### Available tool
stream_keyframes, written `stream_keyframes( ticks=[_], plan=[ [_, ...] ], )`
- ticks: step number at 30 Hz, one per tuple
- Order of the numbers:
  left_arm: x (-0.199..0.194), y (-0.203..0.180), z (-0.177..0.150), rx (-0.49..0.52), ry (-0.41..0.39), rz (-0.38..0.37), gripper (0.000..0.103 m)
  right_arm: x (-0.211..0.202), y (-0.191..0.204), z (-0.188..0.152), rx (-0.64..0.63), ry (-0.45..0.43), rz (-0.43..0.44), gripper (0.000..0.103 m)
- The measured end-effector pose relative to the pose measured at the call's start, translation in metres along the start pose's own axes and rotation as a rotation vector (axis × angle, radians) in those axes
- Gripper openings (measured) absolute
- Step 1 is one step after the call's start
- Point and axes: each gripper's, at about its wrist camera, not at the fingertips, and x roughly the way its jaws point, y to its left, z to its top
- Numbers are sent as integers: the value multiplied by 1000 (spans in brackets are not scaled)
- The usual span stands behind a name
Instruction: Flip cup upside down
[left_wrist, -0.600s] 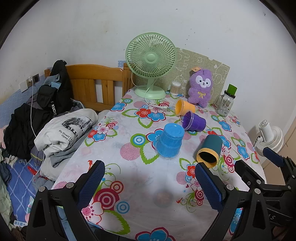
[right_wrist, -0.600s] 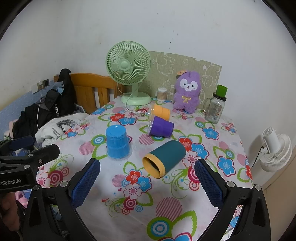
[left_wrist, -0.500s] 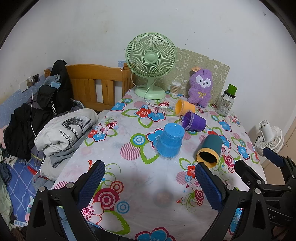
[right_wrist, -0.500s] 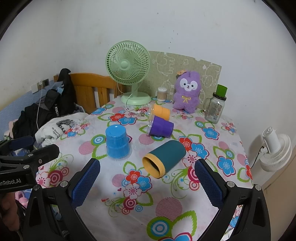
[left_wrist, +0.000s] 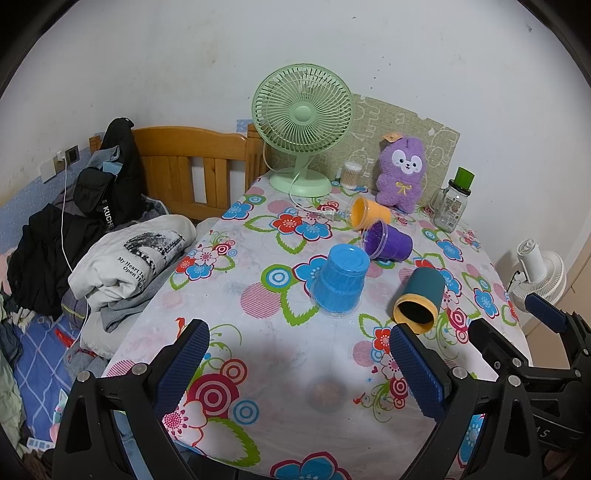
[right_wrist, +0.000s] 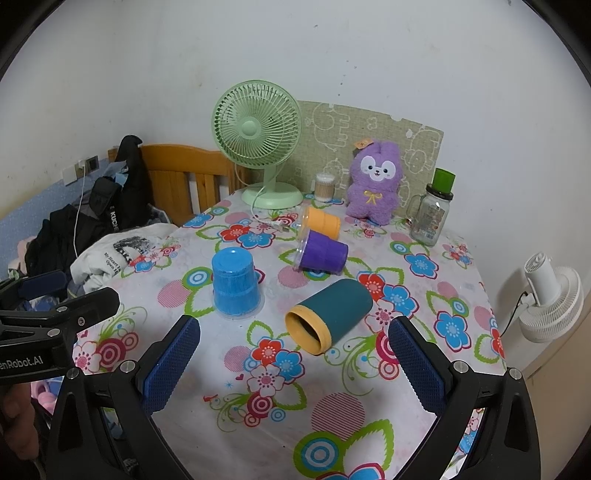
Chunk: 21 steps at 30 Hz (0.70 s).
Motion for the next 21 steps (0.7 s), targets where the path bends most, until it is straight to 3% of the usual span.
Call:
stream_keyframes(
  ticks=[21],
  plan=[
    [24,8,-10,-29,52,0,99,27,10,2,-17,67,3,103]
  ],
)
